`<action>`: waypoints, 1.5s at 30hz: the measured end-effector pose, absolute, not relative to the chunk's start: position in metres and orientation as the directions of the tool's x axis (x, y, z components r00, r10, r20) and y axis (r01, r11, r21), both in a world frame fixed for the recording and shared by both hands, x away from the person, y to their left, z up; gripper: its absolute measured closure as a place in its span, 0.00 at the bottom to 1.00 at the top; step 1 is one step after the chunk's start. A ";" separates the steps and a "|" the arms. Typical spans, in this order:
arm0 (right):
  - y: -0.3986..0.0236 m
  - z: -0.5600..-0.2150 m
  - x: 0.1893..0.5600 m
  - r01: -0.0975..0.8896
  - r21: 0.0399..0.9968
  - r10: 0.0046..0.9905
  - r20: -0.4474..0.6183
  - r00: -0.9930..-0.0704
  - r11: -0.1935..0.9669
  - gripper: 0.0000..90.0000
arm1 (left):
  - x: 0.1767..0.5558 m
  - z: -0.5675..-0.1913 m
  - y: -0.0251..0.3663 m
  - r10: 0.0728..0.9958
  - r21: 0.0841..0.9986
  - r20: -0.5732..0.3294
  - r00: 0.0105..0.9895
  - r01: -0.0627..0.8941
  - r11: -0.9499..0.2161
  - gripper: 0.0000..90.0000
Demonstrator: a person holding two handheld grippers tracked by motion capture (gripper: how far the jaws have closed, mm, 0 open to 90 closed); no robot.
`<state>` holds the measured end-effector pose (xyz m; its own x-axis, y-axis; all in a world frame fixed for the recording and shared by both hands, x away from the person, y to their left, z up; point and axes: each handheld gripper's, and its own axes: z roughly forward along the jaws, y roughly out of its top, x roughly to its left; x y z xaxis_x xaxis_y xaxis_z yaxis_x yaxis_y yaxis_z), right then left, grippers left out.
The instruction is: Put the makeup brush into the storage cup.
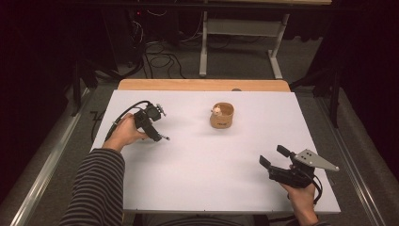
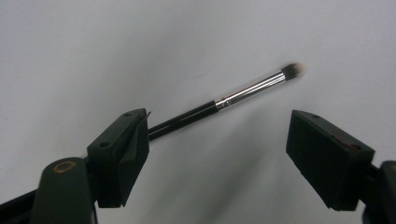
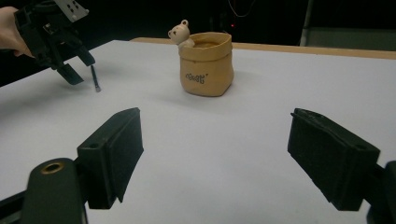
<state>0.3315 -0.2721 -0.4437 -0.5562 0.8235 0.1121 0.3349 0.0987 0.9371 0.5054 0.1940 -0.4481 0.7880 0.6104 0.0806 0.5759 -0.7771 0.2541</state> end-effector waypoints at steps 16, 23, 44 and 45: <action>-0.273 -0.444 0.331 0.337 0.937 0.821 0.120 -0.559 0.092 0.22 | 0.510 -0.457 0.189 0.603 0.226 0.085 0.794 0.574 -0.787 0.22; -0.273 -0.444 0.331 0.337 0.937 0.818 0.126 -0.561 0.088 0.22 | 0.512 -0.460 0.187 0.608 0.229 0.099 0.788 0.576 -0.784 0.23; -0.273 -0.444 0.331 0.341 0.937 0.813 0.140 -0.565 0.076 0.22 | 0.515 -0.463 0.188 0.623 0.230 0.061 0.780 0.596 -0.769 0.27; -0.273 -0.444 0.331 0.340 0.937 0.813 0.139 -0.565 0.076 0.22 | 0.515 -0.463 0.188 0.624 0.230 0.058 0.779 0.598 -0.768 0.28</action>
